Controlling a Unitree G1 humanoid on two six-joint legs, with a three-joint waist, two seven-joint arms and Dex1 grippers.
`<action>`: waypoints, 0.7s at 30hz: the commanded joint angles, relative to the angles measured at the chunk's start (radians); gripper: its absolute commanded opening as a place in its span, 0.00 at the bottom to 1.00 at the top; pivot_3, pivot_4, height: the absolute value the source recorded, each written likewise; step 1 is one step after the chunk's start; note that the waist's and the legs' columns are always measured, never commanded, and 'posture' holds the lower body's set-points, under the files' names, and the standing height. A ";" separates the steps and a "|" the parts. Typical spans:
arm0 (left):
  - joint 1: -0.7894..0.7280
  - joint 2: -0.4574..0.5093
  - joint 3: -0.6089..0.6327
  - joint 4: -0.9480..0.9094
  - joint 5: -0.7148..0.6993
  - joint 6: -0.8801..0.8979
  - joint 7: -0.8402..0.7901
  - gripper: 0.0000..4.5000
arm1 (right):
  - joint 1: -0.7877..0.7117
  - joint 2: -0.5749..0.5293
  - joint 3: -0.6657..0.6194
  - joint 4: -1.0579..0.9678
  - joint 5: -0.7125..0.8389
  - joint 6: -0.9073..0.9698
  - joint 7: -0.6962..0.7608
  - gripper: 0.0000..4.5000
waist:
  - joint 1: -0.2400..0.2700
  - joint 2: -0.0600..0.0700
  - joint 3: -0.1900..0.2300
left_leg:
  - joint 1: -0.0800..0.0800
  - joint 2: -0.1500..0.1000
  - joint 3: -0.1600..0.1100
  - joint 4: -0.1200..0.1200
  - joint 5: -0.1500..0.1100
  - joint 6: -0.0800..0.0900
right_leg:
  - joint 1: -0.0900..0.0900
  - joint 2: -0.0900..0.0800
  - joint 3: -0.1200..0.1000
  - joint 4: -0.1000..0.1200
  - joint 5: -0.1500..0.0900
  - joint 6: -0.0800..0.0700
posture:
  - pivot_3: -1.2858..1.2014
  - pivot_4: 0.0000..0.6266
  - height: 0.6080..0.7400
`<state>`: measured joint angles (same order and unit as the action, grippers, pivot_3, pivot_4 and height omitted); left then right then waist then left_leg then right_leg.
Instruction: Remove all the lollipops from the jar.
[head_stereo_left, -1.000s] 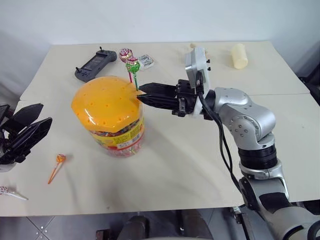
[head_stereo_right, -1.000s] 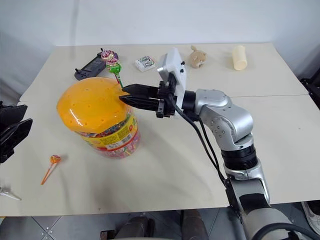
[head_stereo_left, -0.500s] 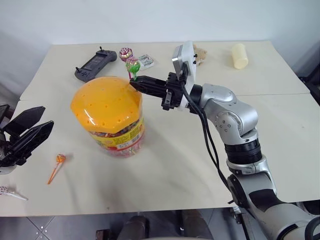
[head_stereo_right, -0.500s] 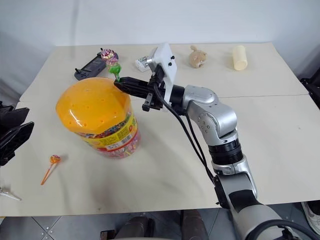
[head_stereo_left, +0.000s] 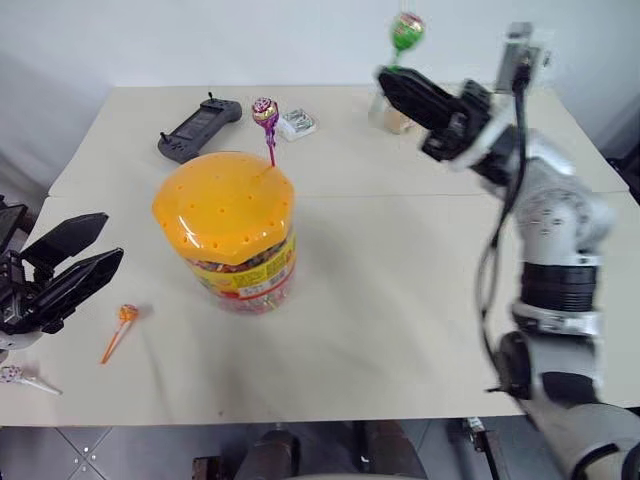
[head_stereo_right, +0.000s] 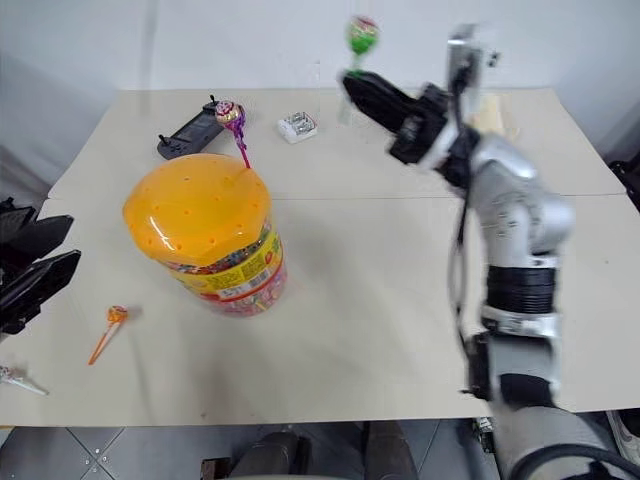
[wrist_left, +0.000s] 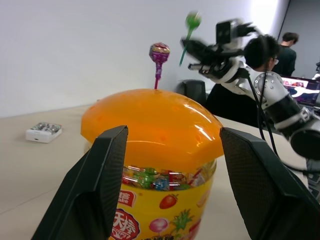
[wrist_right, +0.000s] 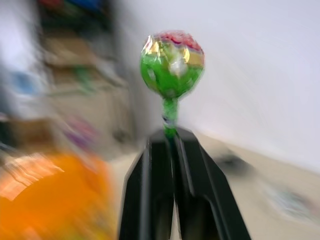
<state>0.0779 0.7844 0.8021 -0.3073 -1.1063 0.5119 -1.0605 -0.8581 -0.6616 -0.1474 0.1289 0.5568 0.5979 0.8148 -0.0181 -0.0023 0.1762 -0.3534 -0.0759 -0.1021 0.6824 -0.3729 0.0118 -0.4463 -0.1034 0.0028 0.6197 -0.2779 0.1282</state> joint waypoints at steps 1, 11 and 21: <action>0.023 0.031 -0.010 -0.014 0.040 -0.014 -0.047 0.69 | 0.122 -0.135 0.040 0.053 -0.172 -0.079 0.011 0.01 | -0.003 0.001 0.001 | 0.000 0.000 0.002 -0.001 0.000 0.000 | -0.001 0.000 0.000 -0.001 0.000 0.000 | 0.52 0.24 1.00; 0.031 0.037 -0.032 -0.005 0.076 -0.019 -0.087 0.69 | 0.411 -0.248 0.102 0.246 -0.388 -0.202 0.022 0.01 | -0.009 0.003 0.001 | 0.004 0.003 0.011 0.001 0.000 -0.001 | -0.001 0.001 0.004 0.000 0.000 0.001 | 0.52 0.24 1.00; 0.022 0.034 0.005 0.007 0.058 -0.017 -0.081 0.69 | 0.416 -0.263 -0.041 0.255 -0.228 -0.377 0.303 0.58 | 0.016 0.003 0.001 | 0.002 0.002 0.005 0.002 0.000 -0.001 | 0.001 0.001 0.002 -0.004 0.000 0.001 | 0.52 0.24 1.00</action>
<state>0.1050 0.8079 0.7703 -0.3011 -1.0335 0.5032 -1.1466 -0.4170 -0.9145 -0.1324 0.4013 0.2766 0.2692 1.0631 -0.0018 0.0006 0.1769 -0.3513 -0.0737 -0.0972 0.6839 -0.3729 0.0111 -0.4451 -0.1025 0.0051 0.6160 -0.2775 0.1289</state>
